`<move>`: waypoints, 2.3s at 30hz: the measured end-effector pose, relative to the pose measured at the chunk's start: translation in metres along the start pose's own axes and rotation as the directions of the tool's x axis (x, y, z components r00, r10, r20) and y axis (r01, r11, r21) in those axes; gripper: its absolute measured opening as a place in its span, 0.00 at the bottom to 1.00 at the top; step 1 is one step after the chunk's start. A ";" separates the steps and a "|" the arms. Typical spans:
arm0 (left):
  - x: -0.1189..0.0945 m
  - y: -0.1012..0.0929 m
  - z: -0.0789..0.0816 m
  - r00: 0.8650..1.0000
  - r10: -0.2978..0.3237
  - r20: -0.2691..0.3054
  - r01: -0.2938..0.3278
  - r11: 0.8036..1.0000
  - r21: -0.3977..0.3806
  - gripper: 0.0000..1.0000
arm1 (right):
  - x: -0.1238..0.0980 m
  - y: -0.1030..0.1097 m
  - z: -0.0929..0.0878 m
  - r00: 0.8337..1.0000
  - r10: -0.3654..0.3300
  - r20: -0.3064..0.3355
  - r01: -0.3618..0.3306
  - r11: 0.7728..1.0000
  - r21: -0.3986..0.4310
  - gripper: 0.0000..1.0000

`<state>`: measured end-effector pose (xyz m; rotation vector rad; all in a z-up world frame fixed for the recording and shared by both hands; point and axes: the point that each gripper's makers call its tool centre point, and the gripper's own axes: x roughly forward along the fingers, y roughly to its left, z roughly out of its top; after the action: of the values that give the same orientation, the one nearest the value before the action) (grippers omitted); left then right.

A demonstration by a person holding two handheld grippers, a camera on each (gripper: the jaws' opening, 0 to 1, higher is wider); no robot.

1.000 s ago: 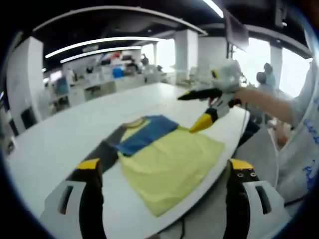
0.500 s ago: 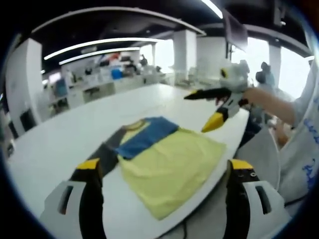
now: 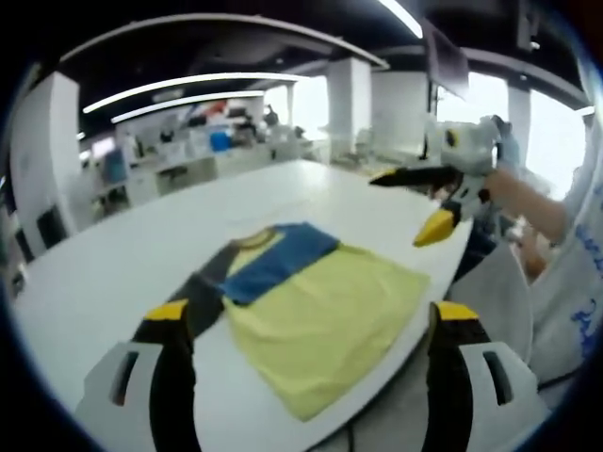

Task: Fold the garment on the visible template until the final outline fits inside the template.

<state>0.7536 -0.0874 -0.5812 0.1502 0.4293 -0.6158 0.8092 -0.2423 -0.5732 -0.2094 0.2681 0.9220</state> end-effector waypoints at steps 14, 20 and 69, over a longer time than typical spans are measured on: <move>0.003 0.001 0.001 1.000 -0.008 -0.004 0.008 1.000 0.003 0.99 | -0.023 0.009 0.007 0.998 -0.057 0.006 0.057 0.997 -0.055 1.00; 0.004 0.002 0.001 1.000 -0.008 -0.001 0.008 1.000 0.004 0.99 | -0.030 0.015 0.009 0.997 -0.068 0.024 0.069 0.996 -0.048 1.00; -0.005 0.071 -0.018 0.990 0.133 -0.039 -0.135 0.990 -0.046 0.96 | -0.046 0.017 -0.022 0.991 -0.134 -0.024 0.135 0.990 0.041 1.00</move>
<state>0.7854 -0.0232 -0.5949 0.1422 0.4647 -0.4709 0.7658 -0.2731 -0.5803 -0.1954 0.2893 0.7802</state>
